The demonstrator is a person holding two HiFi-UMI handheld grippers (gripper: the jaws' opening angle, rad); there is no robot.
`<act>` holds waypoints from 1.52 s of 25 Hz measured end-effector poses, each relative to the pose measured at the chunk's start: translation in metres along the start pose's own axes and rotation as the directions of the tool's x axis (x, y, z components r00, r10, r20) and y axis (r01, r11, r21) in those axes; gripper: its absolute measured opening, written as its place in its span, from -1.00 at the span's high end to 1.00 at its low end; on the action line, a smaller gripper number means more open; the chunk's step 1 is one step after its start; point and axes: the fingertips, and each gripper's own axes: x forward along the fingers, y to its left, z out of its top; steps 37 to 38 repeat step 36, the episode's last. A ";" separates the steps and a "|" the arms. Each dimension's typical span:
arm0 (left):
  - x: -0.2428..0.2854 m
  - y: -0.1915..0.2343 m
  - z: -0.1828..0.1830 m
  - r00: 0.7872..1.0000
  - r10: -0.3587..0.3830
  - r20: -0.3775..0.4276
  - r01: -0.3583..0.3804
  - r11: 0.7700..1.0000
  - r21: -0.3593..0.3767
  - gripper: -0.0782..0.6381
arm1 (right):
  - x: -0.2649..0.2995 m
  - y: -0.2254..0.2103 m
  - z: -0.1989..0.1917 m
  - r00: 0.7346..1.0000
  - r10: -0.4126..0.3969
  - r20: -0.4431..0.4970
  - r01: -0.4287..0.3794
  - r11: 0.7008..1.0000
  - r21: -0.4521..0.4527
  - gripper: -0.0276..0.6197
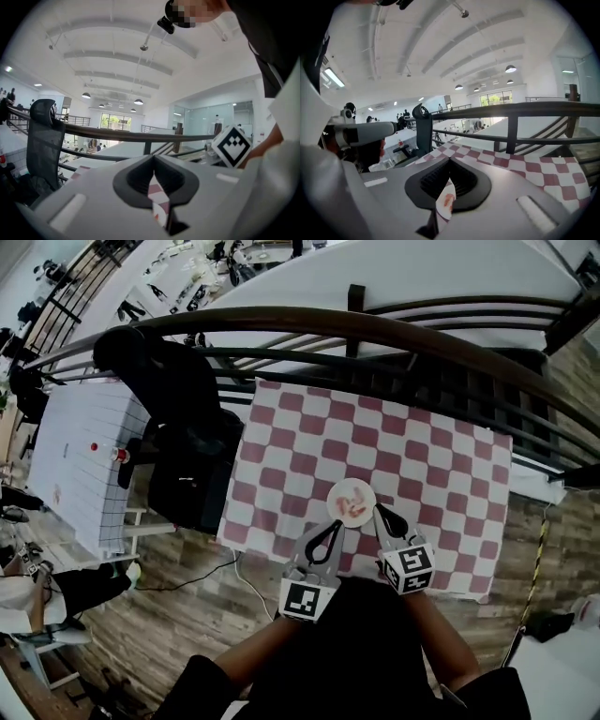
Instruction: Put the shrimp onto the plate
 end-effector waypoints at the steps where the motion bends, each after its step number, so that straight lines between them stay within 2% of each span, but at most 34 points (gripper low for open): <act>1: -0.005 -0.003 0.003 1.000 -0.017 0.005 0.017 1.000 -0.006 0.76 | -0.009 0.007 0.006 1.000 -0.008 0.023 0.007 1.000 0.010 0.92; 5: -0.028 -0.015 0.015 0.997 -0.074 0.031 0.074 0.997 0.004 0.76 | -0.049 0.036 0.030 0.991 -0.059 0.122 0.057 0.998 0.020 0.92; 8: -0.046 -0.021 0.025 0.996 -0.079 0.051 0.077 0.997 0.029 0.76 | -0.078 0.057 0.045 0.971 -0.114 0.208 0.117 0.993 -0.002 0.92; 11: -0.063 -0.026 0.031 0.993 -0.100 0.065 0.100 0.995 0.010 0.76 | -0.101 0.075 0.048 0.952 -0.177 0.249 0.187 0.982 -0.016 0.92; 15: -0.079 -0.035 0.037 0.986 -0.135 0.096 0.134 0.991 0.012 0.76 | -0.124 0.097 0.050 0.937 -0.218 0.272 0.232 0.973 -0.019 0.92; 21: -0.100 -0.043 0.042 0.981 -0.145 0.131 0.146 0.989 -0.001 0.76 | -0.149 0.120 0.049 0.918 -0.251 0.306 0.273 0.961 -0.032 0.92; 27: -0.120 -0.050 0.037 0.979 -0.145 0.142 0.147 0.989 -0.009 0.76 | -0.166 0.135 0.040 0.910 -0.264 0.318 0.293 0.955 -0.045 0.92; 38: -0.130 -0.083 0.033 0.974 -0.172 0.144 0.174 0.985 0.003 0.76 | -0.194 0.137 0.031 0.904 -0.273 0.329 0.299 0.954 -0.032 0.92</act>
